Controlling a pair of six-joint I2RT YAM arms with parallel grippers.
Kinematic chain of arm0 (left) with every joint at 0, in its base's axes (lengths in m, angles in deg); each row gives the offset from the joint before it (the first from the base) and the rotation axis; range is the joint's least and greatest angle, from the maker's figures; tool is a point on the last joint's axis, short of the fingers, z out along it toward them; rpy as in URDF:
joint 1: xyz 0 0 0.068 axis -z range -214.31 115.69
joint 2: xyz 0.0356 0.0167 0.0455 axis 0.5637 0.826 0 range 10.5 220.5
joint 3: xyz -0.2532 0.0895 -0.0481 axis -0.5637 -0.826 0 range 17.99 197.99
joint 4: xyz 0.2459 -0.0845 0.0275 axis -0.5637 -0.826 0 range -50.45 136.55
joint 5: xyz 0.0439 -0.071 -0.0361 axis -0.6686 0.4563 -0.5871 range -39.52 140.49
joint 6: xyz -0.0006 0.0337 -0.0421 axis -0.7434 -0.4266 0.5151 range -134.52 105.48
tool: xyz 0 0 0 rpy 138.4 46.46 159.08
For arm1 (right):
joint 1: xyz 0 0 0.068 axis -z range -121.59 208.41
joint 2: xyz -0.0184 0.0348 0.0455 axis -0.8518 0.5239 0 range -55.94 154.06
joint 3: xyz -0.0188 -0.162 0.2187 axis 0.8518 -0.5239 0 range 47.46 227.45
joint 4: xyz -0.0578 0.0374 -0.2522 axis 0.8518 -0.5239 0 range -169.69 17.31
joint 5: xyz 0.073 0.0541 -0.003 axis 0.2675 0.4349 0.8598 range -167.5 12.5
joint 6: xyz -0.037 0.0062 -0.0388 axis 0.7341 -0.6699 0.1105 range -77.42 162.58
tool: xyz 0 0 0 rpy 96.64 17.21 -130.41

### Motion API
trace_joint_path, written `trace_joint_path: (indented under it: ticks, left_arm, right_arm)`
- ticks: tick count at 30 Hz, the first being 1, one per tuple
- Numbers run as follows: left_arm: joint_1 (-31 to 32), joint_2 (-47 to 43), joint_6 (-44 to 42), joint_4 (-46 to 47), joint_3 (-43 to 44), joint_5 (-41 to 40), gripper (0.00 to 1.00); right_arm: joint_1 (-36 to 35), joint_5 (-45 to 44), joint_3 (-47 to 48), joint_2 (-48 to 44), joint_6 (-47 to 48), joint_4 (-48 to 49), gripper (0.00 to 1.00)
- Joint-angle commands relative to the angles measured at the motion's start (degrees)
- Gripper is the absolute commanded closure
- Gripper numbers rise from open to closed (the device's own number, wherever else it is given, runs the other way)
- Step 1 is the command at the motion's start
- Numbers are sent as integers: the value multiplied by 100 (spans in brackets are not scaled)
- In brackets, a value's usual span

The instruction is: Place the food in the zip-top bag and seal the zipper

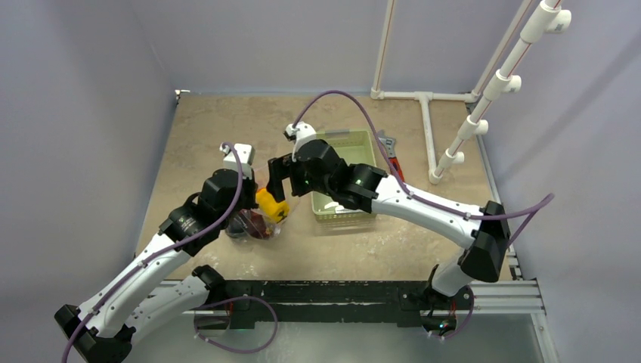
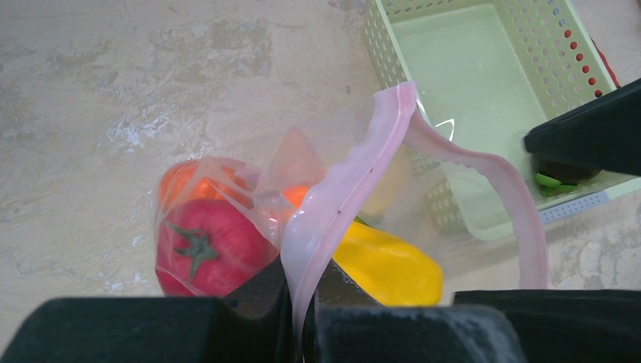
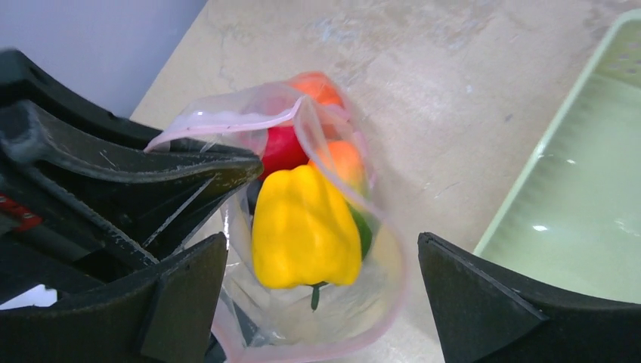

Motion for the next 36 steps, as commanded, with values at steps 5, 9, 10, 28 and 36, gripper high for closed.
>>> trace_joint_path:
  ticks: [5,9,10,28,36]
  left_arm:
    - [-22,-50,-16,127,-16,-52,100]
    - [-16,-33,-21,142,-24,-24,100]
    - [-21,-32,-23,136,-16,-16,100]
    - [-19,-10,-43,167,-24,82,100]
    - [-20,-21,-51,171,-18,108,100]
  right_arm:
    - [39,-1184,232,-574,-577,-837,3]
    - [266,-1357,50,-717,-896,-1149,3]
    - [360,-1383,0,-749,-966,-1227,3]
    - [1385,-1887,-1103,-396,-1598,-1929,4]
    - [1632,-2005,-1444,-68,-1627,-1811,4]
